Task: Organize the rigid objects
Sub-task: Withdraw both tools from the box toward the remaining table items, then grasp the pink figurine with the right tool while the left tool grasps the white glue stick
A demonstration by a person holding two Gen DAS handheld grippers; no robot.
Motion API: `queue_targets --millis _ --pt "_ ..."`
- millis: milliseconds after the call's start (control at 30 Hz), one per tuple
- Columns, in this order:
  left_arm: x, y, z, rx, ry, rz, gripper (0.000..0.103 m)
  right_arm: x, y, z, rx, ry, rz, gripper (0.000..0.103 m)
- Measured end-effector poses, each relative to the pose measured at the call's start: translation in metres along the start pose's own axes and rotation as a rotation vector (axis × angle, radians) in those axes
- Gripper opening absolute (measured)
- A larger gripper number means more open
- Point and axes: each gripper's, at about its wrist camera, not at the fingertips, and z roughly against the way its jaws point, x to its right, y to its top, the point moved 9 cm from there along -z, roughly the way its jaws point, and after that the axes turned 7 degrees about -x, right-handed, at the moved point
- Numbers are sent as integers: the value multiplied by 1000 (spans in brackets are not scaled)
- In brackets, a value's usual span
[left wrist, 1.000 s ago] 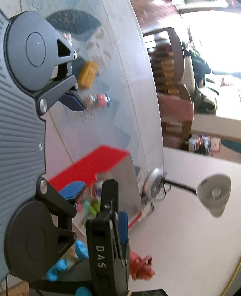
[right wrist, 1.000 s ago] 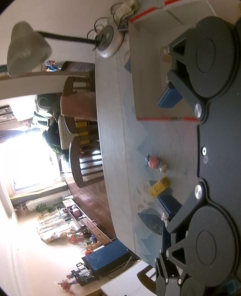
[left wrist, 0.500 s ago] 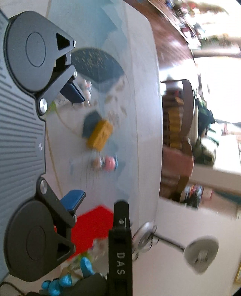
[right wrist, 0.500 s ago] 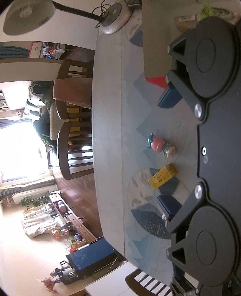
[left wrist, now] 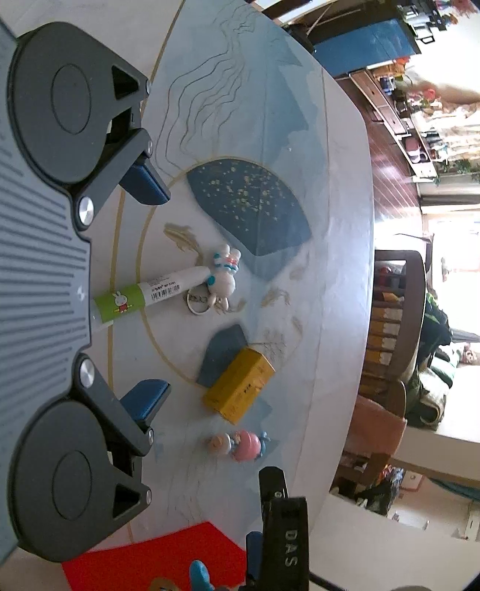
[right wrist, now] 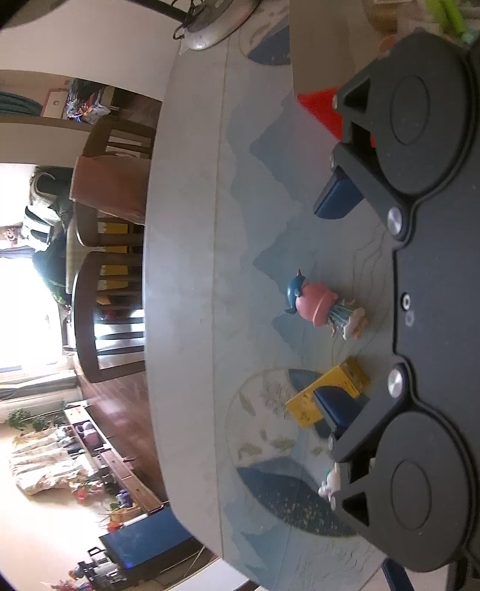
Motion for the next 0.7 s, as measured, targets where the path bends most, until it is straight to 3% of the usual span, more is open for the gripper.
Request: queue_targets --millis 367,700 --pt "-1 -14 -42 -27 85 34 101 9 7 -52 -58 -33 -3 91" --pt "2 -18 -55 1 112 48 100 8 2 -76 -84 -41 12 75"
